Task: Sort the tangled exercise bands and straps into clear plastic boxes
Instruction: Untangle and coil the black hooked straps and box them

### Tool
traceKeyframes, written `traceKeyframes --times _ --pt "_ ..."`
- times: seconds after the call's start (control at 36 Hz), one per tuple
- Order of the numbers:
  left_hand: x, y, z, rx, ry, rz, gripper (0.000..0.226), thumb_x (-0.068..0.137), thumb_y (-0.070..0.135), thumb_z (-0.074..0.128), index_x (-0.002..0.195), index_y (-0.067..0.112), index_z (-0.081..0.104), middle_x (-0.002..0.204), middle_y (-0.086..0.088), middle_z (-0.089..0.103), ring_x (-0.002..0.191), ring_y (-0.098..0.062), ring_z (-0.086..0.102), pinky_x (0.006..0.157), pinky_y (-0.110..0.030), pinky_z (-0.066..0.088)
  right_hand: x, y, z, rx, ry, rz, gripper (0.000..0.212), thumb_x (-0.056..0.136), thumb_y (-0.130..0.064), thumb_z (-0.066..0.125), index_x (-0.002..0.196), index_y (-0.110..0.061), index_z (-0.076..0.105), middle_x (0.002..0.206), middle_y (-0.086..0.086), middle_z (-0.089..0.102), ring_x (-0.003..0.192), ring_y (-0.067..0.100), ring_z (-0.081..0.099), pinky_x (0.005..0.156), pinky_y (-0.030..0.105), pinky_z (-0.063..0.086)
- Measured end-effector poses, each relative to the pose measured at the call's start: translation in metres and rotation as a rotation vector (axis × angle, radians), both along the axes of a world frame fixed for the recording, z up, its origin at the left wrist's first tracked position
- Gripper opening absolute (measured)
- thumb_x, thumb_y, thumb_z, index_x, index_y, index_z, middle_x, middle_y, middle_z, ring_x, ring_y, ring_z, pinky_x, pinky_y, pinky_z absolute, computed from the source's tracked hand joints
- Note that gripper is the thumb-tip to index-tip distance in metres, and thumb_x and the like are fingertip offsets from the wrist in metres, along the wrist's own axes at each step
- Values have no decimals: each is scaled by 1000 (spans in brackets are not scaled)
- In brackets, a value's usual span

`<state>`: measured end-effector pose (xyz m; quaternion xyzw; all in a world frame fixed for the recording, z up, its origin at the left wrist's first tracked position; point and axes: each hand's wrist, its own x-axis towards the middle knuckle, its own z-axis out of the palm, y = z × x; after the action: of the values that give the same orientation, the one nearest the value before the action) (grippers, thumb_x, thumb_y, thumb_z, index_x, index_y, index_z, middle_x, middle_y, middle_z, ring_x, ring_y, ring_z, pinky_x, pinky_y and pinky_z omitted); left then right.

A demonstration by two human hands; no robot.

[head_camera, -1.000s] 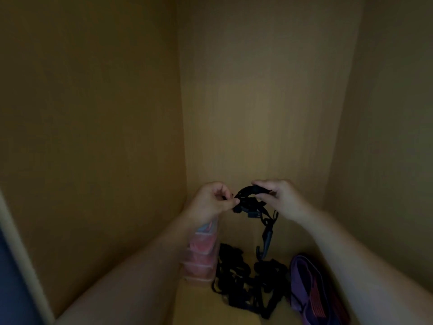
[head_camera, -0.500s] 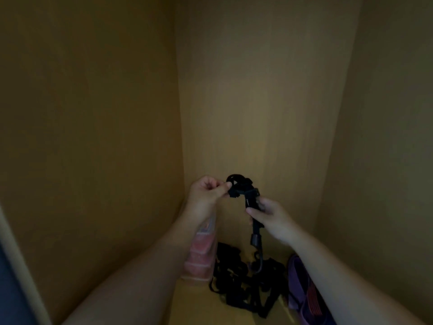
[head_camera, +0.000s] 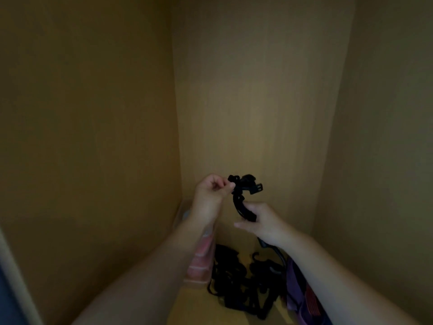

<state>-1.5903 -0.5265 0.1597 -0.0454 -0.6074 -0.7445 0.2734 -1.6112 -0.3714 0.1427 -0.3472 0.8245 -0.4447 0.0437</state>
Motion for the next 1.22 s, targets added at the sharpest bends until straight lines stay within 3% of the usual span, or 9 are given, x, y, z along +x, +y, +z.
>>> traceKeyframes --times 0.22,0.36,0.44,0.64,0.75,0.83,0.97,1.08,1.22 --pt "-3 -4 -12 -169 -58 23 39 81 -21 56 77 15 40 83 -1 58 79 -15 57 82 -33 47 0 15 28 306 430 -59 32 94 -9 58 123 -20 66 122 1 63 111 18 58 97 28 44" --pt "-3 -6 -15 -256 -166 32 48 80 -10 68 101 22 40 103 2 53 96 -16 61 85 -33 52 -1 20 45 418 468 -1 30 92 -14 62 121 -20 67 119 1 64 106 15 58 93 26 44" --pt "-3 -6 -10 -232 -246 42 54 75 -11 73 111 12 40 102 -1 54 87 -11 59 71 -22 51 0 21 50 464 429 1 35 91 -14 65 125 -22 64 121 -2 60 102 8 53 85 20 41" --pt "2 -9 -9 -305 -223 94 42 70 -19 72 83 16 51 78 -3 59 72 -16 58 65 -26 49 3 25 60 537 313 -21 37 91 -7 62 125 -22 62 105 -1 56 94 14 56 78 22 44" --pt "5 -5 -12 -316 -173 100 42 71 -19 70 82 19 55 76 -1 61 67 -11 59 63 -22 49 2 24 59 388 164 -25 27 87 -12 69 112 -22 66 101 -4 62 79 10 61 72 22 46" --pt "6 -4 -15 -379 -146 96 41 73 -16 70 82 22 56 81 -3 62 71 -12 59 67 -23 49 5 25 59 74 -101 -27 10 83 -8 72 91 -13 70 87 11 72 66 16 67 69 27 56" --pt "10 -5 -19 -412 -94 108 38 74 -19 67 76 17 56 76 2 62 63 2 59 64 -15 49 2 31 55 -261 -434 14 11 79 -2 72 90 -2 72 105 19 71 85 25 70 82 29 57" --pt "11 -8 -23 -451 -65 163 36 77 -16 67 74 19 57 75 4 62 64 -1 58 65 -16 47 5 33 51 -292 -472 58 34 67 -17 75 97 -2 72 108 17 71 104 26 67 104 36 45" --pt "14 -9 -26 -478 -34 204 33 80 -11 68 68 18 58 67 6 61 60 2 53 61 -15 43 6 36 45 -510 -512 208 26 71 -5 78 96 0 72 117 22 66 116 31 60 106 38 43"
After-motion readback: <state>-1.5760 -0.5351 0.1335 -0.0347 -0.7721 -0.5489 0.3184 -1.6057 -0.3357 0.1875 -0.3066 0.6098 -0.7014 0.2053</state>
